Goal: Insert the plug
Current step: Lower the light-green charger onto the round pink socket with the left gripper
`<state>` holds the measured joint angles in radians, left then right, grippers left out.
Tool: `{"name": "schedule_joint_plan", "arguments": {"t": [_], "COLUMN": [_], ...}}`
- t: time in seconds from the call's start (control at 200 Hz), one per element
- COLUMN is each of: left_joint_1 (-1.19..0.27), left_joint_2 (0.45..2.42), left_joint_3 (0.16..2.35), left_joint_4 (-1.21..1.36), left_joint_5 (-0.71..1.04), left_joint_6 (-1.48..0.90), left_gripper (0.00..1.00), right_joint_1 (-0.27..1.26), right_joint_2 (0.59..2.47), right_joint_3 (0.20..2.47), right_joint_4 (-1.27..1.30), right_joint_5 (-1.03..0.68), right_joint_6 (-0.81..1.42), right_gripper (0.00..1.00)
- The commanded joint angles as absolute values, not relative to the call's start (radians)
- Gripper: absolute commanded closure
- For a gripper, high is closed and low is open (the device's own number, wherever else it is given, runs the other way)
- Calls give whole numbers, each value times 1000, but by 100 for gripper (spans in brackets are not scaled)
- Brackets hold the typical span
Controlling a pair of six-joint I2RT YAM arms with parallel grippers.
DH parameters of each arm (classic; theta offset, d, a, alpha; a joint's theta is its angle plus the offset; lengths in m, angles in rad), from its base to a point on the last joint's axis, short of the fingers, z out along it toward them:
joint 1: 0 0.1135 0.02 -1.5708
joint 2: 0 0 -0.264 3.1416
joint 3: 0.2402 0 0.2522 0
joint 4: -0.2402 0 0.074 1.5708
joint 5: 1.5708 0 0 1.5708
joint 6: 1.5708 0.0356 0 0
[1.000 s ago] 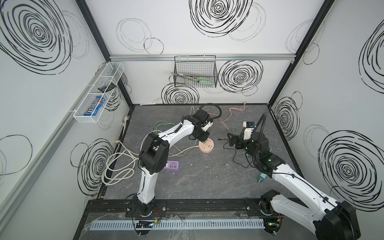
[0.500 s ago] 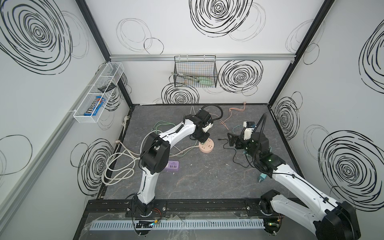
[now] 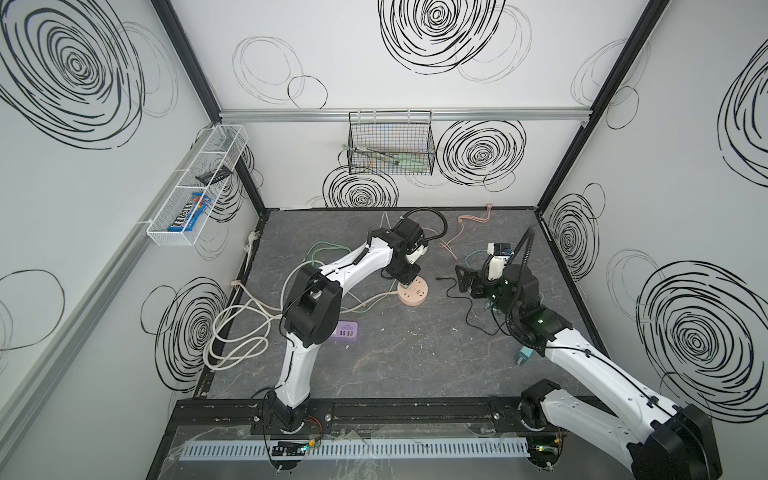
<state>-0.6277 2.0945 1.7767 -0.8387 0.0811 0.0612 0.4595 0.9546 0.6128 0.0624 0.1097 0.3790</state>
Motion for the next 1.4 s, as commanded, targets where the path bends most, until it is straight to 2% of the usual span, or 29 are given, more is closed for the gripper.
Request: {"name": "schedule_joint_plan", "arguments": {"t": [0.0,0.61,0.991,1.396], "left_joint_1": [-632,-600,-617,-646], "left_joint_2": [2162,2100,2132,2160], "left_joint_3": [1769,1764,1738,1567], "left_joint_4": [-831,-814,-816,-706], "left_joint_5": [57,68,103,3], "left_joint_6": [87,61,69,40], "left_gripper": [100,100,100,100], "right_joint_1": [454,454,454,453], "right_joint_2": [942,946,957,962], "right_joint_3": [626,629,635,637], "right_joint_4": [56,55,60,63], "right_joint_5": [109,109,102,101], "right_joint_6": [388,393,397,397], "right_gripper": [3,3,3,3]}}
